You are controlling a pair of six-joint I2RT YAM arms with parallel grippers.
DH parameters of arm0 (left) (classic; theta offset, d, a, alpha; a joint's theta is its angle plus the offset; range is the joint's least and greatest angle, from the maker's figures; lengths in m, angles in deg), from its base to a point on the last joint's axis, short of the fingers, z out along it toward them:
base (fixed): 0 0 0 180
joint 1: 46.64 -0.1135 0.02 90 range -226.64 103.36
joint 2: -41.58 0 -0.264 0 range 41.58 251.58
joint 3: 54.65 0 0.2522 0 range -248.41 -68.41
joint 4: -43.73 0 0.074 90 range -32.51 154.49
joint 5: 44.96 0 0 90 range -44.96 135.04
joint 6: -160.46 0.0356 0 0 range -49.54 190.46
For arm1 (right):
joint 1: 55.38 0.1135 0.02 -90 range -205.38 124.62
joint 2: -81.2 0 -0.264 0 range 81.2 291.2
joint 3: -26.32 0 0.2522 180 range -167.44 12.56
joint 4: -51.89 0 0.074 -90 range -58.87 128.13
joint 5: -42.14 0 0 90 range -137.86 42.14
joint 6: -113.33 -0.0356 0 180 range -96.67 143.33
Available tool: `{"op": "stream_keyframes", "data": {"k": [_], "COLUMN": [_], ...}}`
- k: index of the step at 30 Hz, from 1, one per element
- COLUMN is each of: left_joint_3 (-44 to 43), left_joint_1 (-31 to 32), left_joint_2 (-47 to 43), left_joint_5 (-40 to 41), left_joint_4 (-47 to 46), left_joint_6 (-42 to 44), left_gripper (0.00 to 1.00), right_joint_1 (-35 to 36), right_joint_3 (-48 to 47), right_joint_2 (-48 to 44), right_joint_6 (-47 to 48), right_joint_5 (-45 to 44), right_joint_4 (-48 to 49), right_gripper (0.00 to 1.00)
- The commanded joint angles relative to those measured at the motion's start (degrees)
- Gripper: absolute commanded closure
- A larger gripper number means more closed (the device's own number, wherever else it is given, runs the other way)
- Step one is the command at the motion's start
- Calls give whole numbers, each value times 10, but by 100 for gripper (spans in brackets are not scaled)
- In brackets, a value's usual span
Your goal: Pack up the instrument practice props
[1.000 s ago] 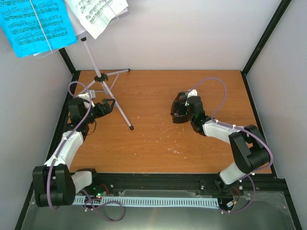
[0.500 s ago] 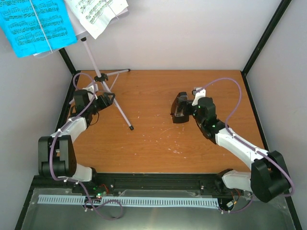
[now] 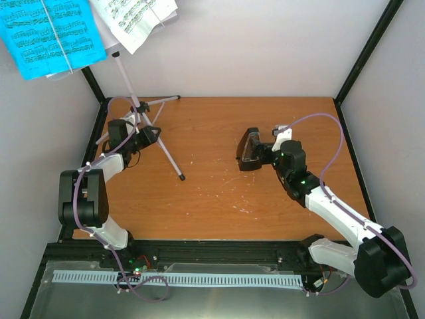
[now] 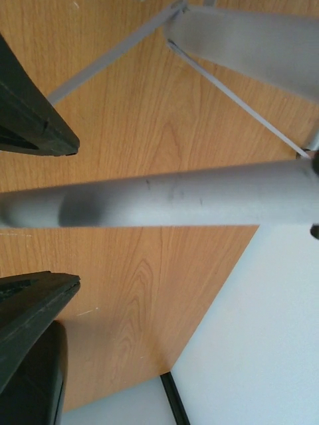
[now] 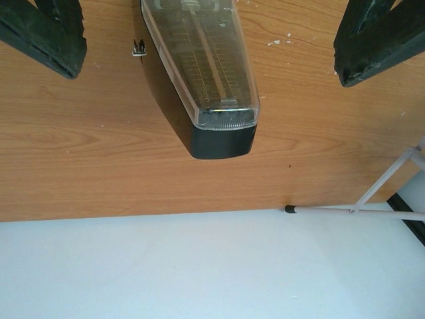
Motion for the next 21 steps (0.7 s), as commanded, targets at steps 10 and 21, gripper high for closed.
{"op": "stream_keyframes", "data": {"k": [10, 21], "left_joint_3": [-38, -4], "left_joint_1": [30, 56], "left_joint_2": [40, 0], "left_joint_5": [-16, -84], "left_joint_4": [-26, 6], "left_joint_6": [45, 121], "left_gripper": [81, 100], "right_joint_1": [-2, -2], "right_joint_3": [21, 27], "right_joint_2": [-71, -122], "right_joint_6": [-16, -24], "right_joint_5": [-30, -36], "right_joint_4": [-65, -101], "right_gripper": [0, 0]}}
